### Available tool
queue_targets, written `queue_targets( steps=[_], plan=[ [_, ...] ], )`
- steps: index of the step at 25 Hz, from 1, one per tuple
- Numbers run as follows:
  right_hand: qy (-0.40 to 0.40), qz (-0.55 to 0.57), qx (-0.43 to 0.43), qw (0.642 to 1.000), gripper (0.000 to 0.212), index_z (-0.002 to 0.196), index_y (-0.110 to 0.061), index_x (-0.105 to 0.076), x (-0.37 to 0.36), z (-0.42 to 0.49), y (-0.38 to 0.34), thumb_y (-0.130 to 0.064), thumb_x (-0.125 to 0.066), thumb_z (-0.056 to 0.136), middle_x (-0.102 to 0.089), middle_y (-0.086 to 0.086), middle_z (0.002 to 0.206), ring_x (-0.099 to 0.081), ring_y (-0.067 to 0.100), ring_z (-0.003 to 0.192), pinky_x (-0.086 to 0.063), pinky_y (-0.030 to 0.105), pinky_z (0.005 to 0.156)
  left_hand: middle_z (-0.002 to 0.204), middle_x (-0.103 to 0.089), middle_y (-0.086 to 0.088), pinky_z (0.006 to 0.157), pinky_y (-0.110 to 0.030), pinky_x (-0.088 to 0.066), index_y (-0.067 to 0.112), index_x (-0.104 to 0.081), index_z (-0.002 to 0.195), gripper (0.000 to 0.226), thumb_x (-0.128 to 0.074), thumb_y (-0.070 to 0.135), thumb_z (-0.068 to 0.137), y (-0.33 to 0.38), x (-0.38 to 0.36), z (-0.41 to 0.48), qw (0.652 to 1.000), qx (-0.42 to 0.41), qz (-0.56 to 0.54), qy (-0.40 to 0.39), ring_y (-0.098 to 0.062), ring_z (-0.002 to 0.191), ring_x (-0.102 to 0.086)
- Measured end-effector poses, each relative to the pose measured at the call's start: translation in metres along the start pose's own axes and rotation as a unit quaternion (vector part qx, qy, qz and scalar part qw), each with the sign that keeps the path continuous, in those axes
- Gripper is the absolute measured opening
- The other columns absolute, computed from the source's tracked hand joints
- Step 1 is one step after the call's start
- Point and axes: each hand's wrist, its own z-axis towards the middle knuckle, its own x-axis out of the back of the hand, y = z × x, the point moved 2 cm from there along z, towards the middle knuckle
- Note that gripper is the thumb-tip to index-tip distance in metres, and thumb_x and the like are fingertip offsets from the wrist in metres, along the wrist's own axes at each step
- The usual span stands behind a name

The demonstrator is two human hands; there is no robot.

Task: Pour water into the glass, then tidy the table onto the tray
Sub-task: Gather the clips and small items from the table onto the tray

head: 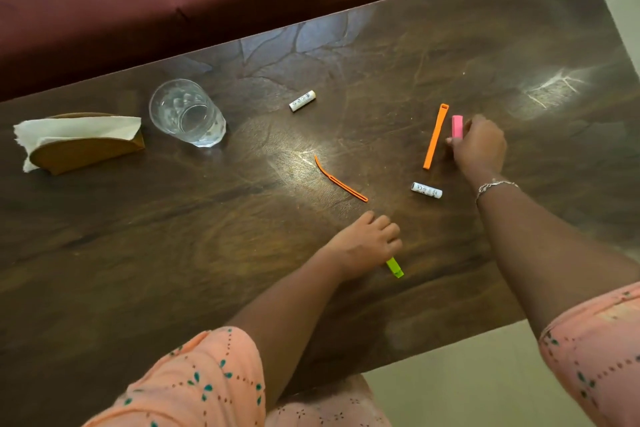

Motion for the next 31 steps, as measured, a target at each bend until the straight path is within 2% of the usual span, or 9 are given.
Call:
queue_targets(
  steps=[4, 7, 9, 12, 18, 23, 25, 29, 31],
  plan=[
    [0.011, 0.011, -0.015, 1.0, 0.029, 0.106, 0.001, -0.056, -0.004, -0.006, 0.007, -0.005, -0.066, 0.079, -0.061, 0.026, 0.112, -0.055, 0.041, 0.106, -0.045, 0.041, 0.083, 0.081, -0.064, 0.013, 0.066, -0.02, -0.048, 0.031, -0.063, 0.078, 0.018, -0.046, 0.024, 0.077, 0.0, -0.005, -0.001, 0.999, 0.044, -0.014, -0.009, -0.005, 0.078, -0.06],
    [0.021, 0.041, -0.009, 0.999, 0.024, 0.103, 0.0, -0.061, 0.001, -0.023, 0.004, -0.006, -0.064, 0.08, -0.065, 0.022, 0.108, -0.059, 0.037, 0.101, -0.046, 0.038, 0.081, 0.079, -0.064, 0.012, 0.063, -0.02, -0.046, 0.03, -0.062, 0.076, 0.021, -0.042, 0.022, 0.077, -0.002, -0.006, -0.015, 0.993, 0.114, -0.038, 0.011, -0.006, 0.076, -0.06],
    [0.015, 0.072, 0.022, 0.997, 0.021, 0.098, -0.001, -0.063, 0.005, -0.045, -0.008, -0.007, -0.065, 0.079, -0.068, 0.019, 0.102, -0.062, 0.036, 0.096, -0.047, 0.039, 0.08, 0.075, -0.064, 0.01, 0.06, -0.02, -0.046, 0.027, -0.062, 0.073, 0.004, -0.058, 0.025, 0.073, -0.005, -0.004, -0.036, 0.985, 0.159, -0.056, 0.047, -0.007, 0.072, -0.061],
    [-0.005, 0.121, 0.071, 0.99, 0.019, 0.093, -0.002, -0.067, 0.002, -0.091, -0.04, -0.006, -0.068, 0.075, -0.07, 0.018, 0.095, -0.064, 0.034, 0.089, -0.05, 0.041, 0.079, 0.07, -0.064, 0.007, 0.056, -0.02, -0.047, 0.022, -0.063, 0.067, 0.019, -0.079, 0.026, 0.058, -0.016, -0.006, -0.084, 0.962, 0.24, -0.114, 0.068, -0.014, 0.067, -0.063],
    [-0.076, 0.147, 0.199, 0.966, 0.015, 0.089, -0.004, -0.068, -0.019, -0.199, -0.155, -0.007, -0.068, 0.074, -0.069, 0.016, 0.089, -0.064, 0.03, 0.078, -0.051, 0.043, 0.077, 0.067, -0.064, -0.004, 0.052, -0.024, -0.048, 0.014, -0.063, 0.066, 0.032, -0.087, 0.019, 0.046, -0.047, -0.004, -0.225, 0.895, 0.399, -0.169, 0.103, -0.024, 0.062, -0.064],
    [-0.143, 0.125, 0.285, 0.939, 0.012, 0.086, -0.007, -0.068, -0.054, -0.299, -0.263, -0.007, -0.067, 0.074, -0.069, 0.013, 0.086, -0.063, 0.029, 0.078, -0.052, 0.042, 0.073, 0.07, -0.064, -0.006, 0.053, -0.028, -0.049, 0.014, -0.063, 0.068, 0.024, -0.083, 0.017, 0.054, -0.048, -0.015, -0.359, 0.846, 0.497, -0.162, 0.1, -0.026, 0.066, -0.064],
    [-0.175, 0.115, 0.325, 0.922, 0.011, 0.085, -0.009, -0.068, -0.072, -0.346, -0.308, -0.008, -0.068, 0.074, -0.069, 0.011, 0.084, -0.063, 0.027, 0.077, -0.051, 0.038, 0.07, 0.072, -0.065, -0.005, 0.056, -0.028, -0.05, 0.015, -0.064, 0.07, 0.023, -0.081, 0.02, 0.056, -0.042, -0.022, -0.414, 0.813, 0.552, -0.163, 0.094, -0.025, 0.069, -0.065],
    [-0.235, 0.084, 0.426, 0.87, 0.01, 0.085, -0.008, -0.067, -0.11, -0.434, -0.394, -0.009, -0.067, 0.075, -0.069, 0.011, 0.084, -0.063, 0.027, 0.078, -0.048, 0.036, 0.068, 0.09, -0.064, -0.011, 0.072, -0.04, -0.047, 0.012, -0.065, 0.088, 0.015, -0.067, 0.018, 0.074, -0.016, -0.044, -0.508, 0.721, 0.652, -0.206, 0.11, -0.03, 0.088, -0.061],
    [-0.249, 0.061, 0.486, 0.836, 0.011, 0.087, -0.006, -0.067, -0.13, -0.478, -0.436, -0.009, -0.065, 0.076, -0.068, 0.012, 0.087, -0.062, 0.029, 0.081, -0.045, 0.034, 0.067, 0.086, -0.065, -0.011, 0.069, -0.041, -0.048, 0.012, -0.066, 0.086, 0.016, -0.071, 0.015, 0.071, -0.001, -0.055, -0.55, 0.686, 0.689, -0.2, 0.123, -0.031, 0.084, -0.063]
  ],
)
